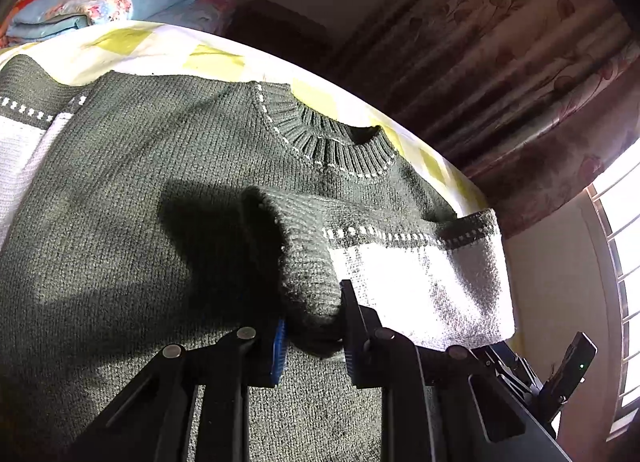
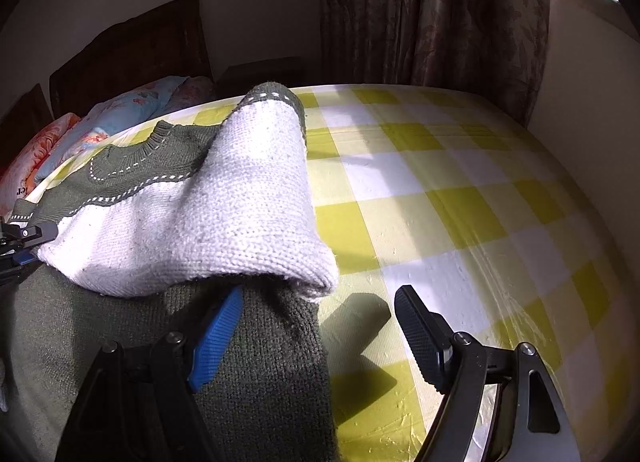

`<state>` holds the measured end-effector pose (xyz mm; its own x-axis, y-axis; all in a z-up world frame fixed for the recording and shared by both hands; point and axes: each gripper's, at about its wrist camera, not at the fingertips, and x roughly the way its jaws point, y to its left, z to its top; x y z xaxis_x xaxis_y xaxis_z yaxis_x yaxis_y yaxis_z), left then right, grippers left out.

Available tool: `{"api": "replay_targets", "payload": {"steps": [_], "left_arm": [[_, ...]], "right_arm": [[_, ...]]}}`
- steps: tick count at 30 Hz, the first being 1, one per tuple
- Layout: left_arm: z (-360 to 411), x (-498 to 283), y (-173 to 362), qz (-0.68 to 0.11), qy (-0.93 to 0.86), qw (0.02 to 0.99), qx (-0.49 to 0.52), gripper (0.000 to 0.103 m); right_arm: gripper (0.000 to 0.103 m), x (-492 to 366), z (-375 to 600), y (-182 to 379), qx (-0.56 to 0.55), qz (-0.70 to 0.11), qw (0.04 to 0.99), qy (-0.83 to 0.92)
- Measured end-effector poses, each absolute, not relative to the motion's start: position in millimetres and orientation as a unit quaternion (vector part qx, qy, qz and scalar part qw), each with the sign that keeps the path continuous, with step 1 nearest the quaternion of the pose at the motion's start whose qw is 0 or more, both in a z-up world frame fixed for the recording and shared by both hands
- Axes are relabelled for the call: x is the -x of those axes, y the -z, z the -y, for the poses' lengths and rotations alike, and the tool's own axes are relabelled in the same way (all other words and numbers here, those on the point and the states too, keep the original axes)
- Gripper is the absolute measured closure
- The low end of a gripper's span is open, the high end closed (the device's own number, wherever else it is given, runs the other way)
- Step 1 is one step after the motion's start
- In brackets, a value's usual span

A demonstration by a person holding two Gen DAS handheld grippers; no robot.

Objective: Fold small clothes

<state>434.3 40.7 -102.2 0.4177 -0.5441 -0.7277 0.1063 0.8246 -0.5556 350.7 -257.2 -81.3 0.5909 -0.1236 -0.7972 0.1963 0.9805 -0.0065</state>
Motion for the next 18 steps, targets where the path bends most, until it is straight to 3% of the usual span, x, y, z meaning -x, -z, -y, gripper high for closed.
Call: {"api": "replay_targets", "payload": {"steps": [10, 13, 18], "left_arm": [[-78, -413, -3, -0.381, 0.241, 0.859, 0.241, 0.084], [-103, -412, 7, -0.388, 0.203, 0.868, 0.233, 0.084], [-126, -419, 75, -0.442, 0.169, 0.840, 0.265, 0.084]], "right_arm": [[0.000, -354, 273, 84, -0.077, -0.448, 0.883, 0.113], [0.000, -354, 272, 84, -0.073, -0.450, 0.882, 0.118], [0.000, -353, 271, 84, -0.070, -0.451, 0.882, 0.119]]}}
